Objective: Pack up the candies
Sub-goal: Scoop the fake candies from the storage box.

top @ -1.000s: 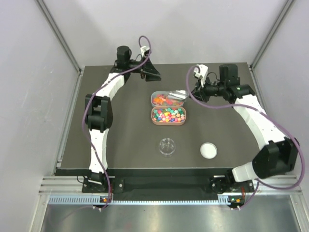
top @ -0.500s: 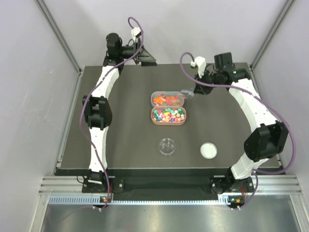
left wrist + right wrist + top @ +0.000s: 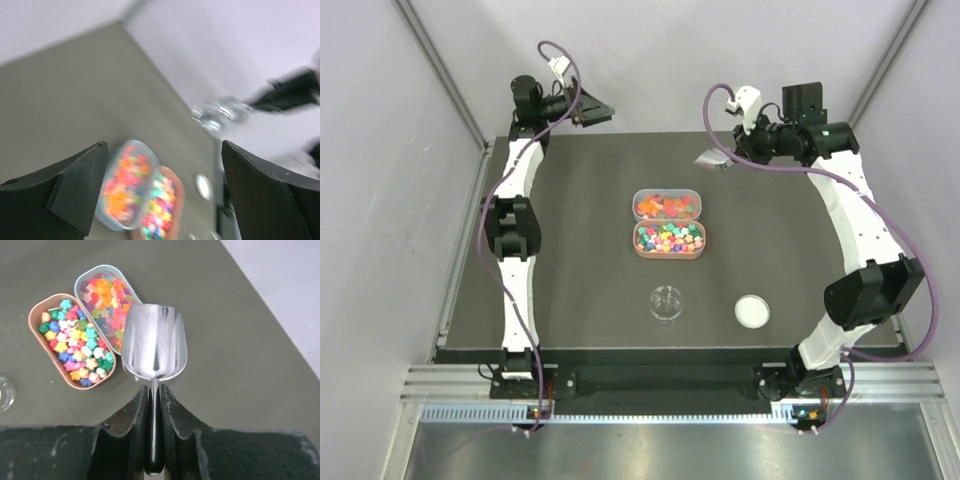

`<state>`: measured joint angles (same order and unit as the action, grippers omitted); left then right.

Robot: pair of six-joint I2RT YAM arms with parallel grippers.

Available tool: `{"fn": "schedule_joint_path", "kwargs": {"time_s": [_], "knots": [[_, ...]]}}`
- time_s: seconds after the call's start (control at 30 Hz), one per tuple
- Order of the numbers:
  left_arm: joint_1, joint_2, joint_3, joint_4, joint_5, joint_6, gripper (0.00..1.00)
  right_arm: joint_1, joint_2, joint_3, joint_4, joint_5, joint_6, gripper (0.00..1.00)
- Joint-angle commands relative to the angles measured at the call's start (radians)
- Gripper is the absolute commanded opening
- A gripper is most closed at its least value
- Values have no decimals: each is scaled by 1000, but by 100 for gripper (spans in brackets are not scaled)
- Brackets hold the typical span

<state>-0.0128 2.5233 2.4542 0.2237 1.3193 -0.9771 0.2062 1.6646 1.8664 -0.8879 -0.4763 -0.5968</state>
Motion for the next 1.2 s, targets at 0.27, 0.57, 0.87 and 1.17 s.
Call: {"fn": "schedule_joint_path", "kwargs": {"time_s": [0.27, 0.57, 0.87, 1.17], "knots": [[-67, -242, -193, -633, -1293, 1096, 99, 16, 197, 298, -282, -19, -198, 0], [-114, -363, -319, -989, -1135, 982, 99, 159, 388, 473, -488, 226, -512, 0], [-213, -350, -432, -1061, -941, 959, 93, 237, 429, 441, -491, 277, -584, 0], [-236, -345, -497, -1048, -925, 946, 92, 239, 472, 407, -474, 332, -587, 0]]}}
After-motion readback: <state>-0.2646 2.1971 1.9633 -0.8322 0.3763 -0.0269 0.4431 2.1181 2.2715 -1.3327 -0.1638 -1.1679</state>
